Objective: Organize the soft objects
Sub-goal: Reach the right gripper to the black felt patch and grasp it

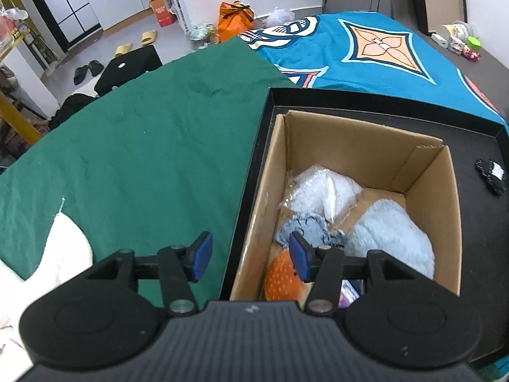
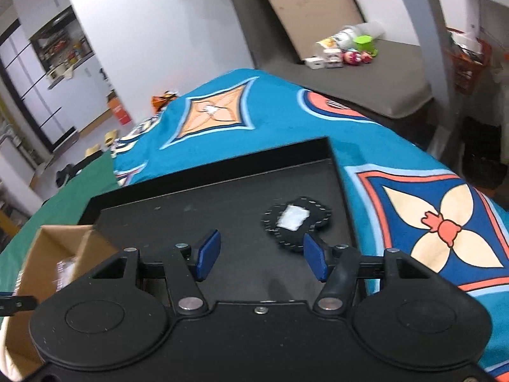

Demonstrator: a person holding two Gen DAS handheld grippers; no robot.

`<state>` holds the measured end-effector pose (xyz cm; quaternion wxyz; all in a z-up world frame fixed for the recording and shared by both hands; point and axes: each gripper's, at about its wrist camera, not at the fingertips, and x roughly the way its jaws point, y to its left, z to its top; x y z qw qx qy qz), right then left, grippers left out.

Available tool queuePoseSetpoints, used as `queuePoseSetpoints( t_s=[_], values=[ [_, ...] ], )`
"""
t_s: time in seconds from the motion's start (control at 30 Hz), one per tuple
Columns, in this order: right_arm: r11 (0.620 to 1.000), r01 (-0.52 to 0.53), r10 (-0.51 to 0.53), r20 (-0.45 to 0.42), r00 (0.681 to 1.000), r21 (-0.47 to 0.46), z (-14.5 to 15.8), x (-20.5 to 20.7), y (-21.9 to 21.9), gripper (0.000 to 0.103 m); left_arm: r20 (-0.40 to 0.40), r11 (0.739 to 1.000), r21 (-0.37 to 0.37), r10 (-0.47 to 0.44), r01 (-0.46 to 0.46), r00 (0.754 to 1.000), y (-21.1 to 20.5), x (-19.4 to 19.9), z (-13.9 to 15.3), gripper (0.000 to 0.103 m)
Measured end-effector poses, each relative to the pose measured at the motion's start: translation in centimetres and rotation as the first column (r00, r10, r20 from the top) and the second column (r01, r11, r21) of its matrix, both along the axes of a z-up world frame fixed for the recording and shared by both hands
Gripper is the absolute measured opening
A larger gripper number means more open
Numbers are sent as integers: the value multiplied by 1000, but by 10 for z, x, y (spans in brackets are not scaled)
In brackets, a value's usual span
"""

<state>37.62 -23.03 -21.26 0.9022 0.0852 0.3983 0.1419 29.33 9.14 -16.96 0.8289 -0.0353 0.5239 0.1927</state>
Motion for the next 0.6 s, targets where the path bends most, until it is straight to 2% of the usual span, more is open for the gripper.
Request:
queuePoseSetpoints(
  t_s=[0.17, 0.47, 0.53, 0.57, 0.6],
  values=[
    [999, 36, -35, 14, 999, -15, -13, 10, -6, 58, -20, 1000, 25, 4, -4, 1000, -4, 10, -5, 52],
    [999, 45, -46, -11, 999, -25, -31, 20, -9, 53, -56, 999, 47, -14, 17, 998, -14, 18, -13, 52],
    [999, 43, -43, -16, 999, -26, -34, 22, -9, 48, -57, 999, 44, -16, 19, 998, -14, 16, -12, 52],
    [999, 36, -36, -18, 999, -27, -36, 22, -9, 42, -55, 999, 48, -19, 22, 998, -14, 15, -12, 52],
    [999, 29, -30, -24, 999, -35, -38, 23, -8, 30, -55, 998, 53, -21, 24, 998, -15, 15, -11, 52]
  ],
)
